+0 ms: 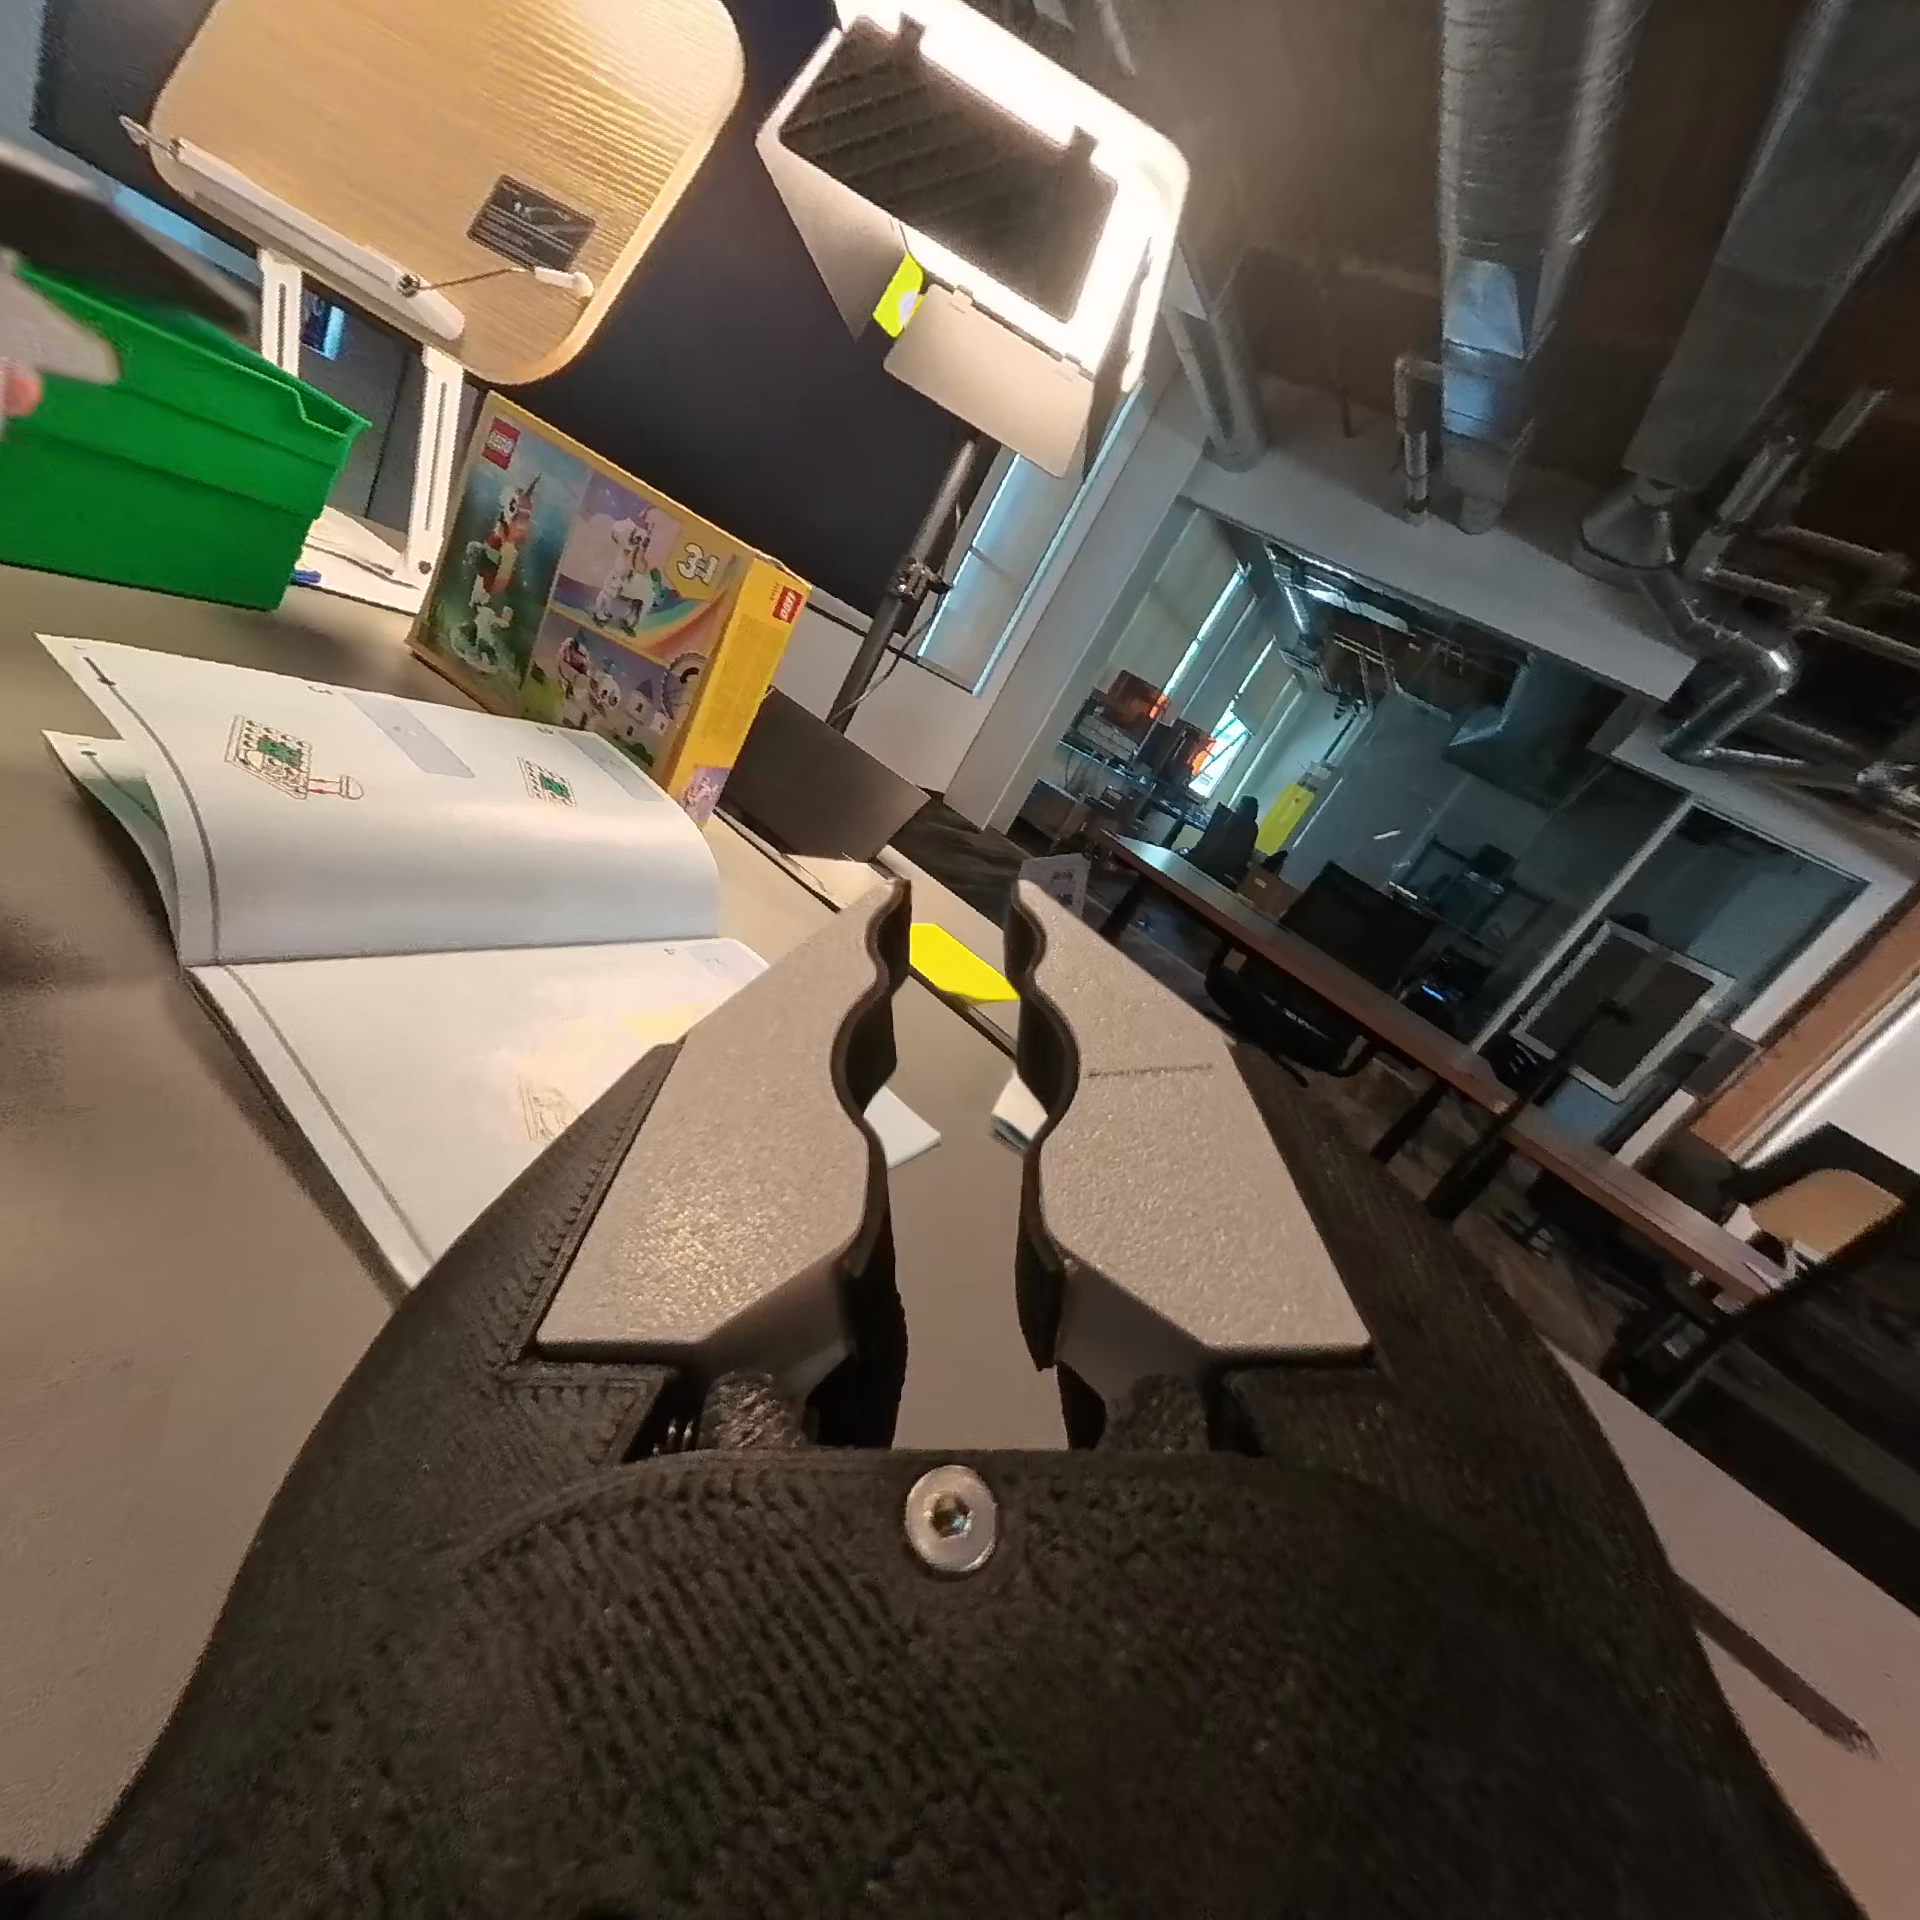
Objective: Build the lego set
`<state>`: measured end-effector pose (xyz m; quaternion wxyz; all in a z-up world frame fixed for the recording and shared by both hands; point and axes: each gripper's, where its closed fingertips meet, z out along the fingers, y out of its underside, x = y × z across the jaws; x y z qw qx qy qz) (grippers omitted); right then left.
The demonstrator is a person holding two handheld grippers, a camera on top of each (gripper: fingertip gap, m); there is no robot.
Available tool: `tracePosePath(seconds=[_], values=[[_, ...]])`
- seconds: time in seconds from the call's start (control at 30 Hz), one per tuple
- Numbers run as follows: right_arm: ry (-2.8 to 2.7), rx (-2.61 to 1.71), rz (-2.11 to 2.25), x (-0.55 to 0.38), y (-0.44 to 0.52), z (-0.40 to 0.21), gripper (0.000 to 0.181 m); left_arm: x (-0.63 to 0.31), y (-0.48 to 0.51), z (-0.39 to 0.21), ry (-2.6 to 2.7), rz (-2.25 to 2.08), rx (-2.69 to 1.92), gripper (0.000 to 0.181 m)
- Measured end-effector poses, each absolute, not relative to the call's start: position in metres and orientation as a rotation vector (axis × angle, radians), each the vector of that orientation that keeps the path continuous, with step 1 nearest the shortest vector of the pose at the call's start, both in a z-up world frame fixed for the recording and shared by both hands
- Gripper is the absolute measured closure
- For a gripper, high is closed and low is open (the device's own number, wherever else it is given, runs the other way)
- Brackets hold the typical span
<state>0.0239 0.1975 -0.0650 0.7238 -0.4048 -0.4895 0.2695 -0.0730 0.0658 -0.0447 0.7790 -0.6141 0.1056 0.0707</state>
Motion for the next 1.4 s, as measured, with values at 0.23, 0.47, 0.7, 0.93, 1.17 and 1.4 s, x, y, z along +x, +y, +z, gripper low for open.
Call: tracePosePath(seconds=[0.23, 0.47, 0.7, 0.93, 1.17, 1.4], values=[[-1.111, -0.844, 0.613, 0.019, 0.191, -0.064, 0.166, -0.077, 0.063, -0.025, 0.203, 0.317, -1.246, 0.130], [-1.166, -0.783, 0.573, 0.020, 0.178, -0.066, 0.166, -0.096, 0.057, -0.023, 0.181, 0.423, -1.246, 0.131], [-1.164, -0.788, 0.590, 0.018, 0.178, -0.066, 0.165, -0.112, 0.045, -0.022, 0.131, 0.416, -1.238, 0.132], [-1.156, -0.793, 0.597, 0.020, 0.179, -0.065, 0.166, -0.049, 0.046, -0.036, 0.473, 0.218, -1.261, 0.131], [-1.148, -0.803, 0.611, 0.020, 0.181, -0.065, 0.165, 0.026, 0.021, -0.091, 0.805, -0.510, -1.618, 0.111], [-1.162, -0.792, 0.640, 0.021, 0.174, -0.065, 0.165, 0.037, 0.018, -0.152, 0.931, -0.520, -1.963, 0.117]])
